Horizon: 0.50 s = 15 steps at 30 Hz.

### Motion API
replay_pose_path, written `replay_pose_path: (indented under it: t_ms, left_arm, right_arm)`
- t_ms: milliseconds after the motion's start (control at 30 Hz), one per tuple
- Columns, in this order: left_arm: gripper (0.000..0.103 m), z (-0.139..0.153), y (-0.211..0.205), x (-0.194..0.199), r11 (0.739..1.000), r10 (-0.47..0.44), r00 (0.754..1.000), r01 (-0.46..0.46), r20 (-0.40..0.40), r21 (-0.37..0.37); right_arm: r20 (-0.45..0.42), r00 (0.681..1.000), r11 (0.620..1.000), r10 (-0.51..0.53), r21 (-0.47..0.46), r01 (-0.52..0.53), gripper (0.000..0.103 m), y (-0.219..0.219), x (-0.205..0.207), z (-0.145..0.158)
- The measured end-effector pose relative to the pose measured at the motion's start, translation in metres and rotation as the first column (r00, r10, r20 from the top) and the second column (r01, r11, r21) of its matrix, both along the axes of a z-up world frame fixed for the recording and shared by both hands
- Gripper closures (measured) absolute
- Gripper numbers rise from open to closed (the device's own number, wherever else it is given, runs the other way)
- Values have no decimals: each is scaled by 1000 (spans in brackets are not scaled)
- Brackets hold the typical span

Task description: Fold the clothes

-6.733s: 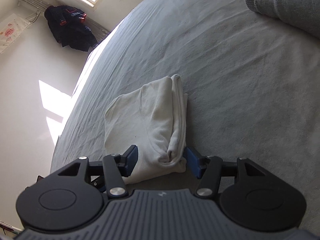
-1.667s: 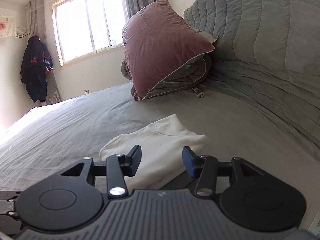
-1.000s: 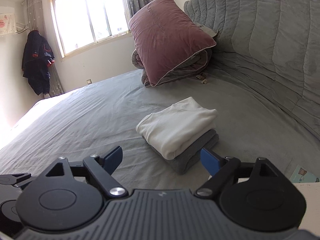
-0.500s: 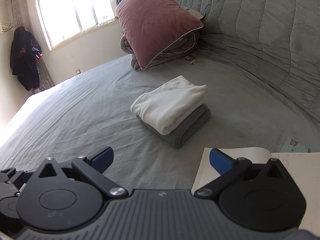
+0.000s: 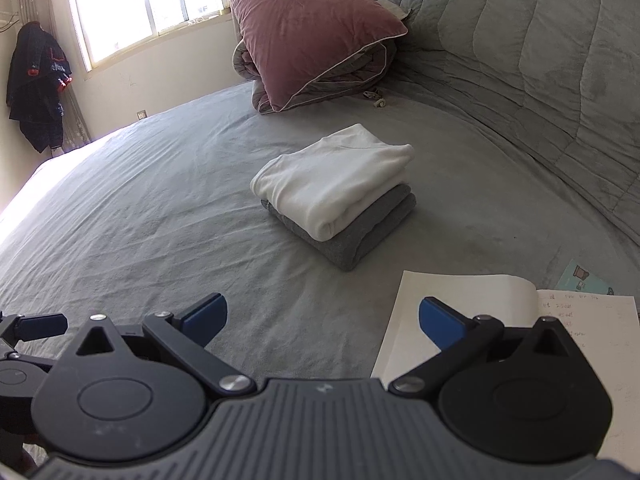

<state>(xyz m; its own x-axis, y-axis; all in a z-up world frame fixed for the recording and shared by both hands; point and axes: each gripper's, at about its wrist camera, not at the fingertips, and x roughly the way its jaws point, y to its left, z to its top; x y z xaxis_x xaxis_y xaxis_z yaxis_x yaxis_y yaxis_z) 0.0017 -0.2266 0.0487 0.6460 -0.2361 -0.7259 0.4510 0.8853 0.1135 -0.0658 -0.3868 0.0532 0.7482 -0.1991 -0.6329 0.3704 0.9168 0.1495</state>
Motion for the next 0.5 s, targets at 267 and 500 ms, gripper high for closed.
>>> replay_pose_path:
  t_ms: [267, 500]
  left_arm:
    - [1, -4, 7, 3, 1000, 3, 1000, -3, -17, 24]
    - [1, -4, 10, 5, 1000, 11, 1000, -10, -25, 25]
  right_arm:
    - [-12, 1000, 1000, 21, -18, -21, 0, 8, 2, -2]
    - [-19, 999, 999, 32, -28, -33, 0, 11, 3, -1]
